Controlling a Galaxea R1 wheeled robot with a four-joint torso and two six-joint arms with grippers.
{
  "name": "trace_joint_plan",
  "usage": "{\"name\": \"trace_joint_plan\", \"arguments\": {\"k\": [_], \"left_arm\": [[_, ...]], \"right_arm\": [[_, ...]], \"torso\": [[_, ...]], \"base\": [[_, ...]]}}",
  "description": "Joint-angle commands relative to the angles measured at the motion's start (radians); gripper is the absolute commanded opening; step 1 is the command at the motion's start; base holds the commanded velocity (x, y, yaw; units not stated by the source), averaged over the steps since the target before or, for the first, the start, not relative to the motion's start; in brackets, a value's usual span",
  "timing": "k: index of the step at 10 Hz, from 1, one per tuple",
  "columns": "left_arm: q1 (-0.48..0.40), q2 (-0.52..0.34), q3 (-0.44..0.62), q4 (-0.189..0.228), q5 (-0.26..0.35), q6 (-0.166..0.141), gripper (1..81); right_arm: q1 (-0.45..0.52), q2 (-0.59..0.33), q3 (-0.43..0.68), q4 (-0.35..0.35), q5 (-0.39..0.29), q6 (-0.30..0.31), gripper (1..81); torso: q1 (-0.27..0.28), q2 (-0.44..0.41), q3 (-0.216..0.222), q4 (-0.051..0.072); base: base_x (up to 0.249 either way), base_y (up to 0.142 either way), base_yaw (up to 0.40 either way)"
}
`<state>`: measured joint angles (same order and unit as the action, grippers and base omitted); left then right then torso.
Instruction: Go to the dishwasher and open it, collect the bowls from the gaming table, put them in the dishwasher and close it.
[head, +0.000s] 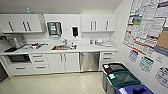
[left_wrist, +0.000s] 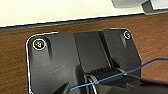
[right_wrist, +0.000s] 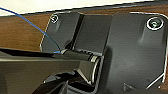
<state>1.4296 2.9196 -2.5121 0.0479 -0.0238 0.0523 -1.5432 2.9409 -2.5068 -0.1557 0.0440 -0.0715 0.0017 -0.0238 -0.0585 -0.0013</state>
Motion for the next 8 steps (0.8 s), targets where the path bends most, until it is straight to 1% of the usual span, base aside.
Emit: {"name": "trace_joint_plan", "arguments": {"k": [1,8], "left_arm": [[-0.056,-0.008,0.006,-0.005,0.050,0.001,81.1],[-0.056,-0.009,0.007,-0.005,0.050,0.001,81.1]], "right_arm": [[0.042,-0.004,0.008,-0.011,-0.052,-0.007,81.1],[0.042,-0.001,0.005,-0.013,-0.052,-0.007,81.1]], "torso": [[0.000,0.000,0.000,0.000],[0.000,0.000,0.000,0.000]], "base": [[0.081,0.000,0.000],[0.081,0.000,0.000]]}}
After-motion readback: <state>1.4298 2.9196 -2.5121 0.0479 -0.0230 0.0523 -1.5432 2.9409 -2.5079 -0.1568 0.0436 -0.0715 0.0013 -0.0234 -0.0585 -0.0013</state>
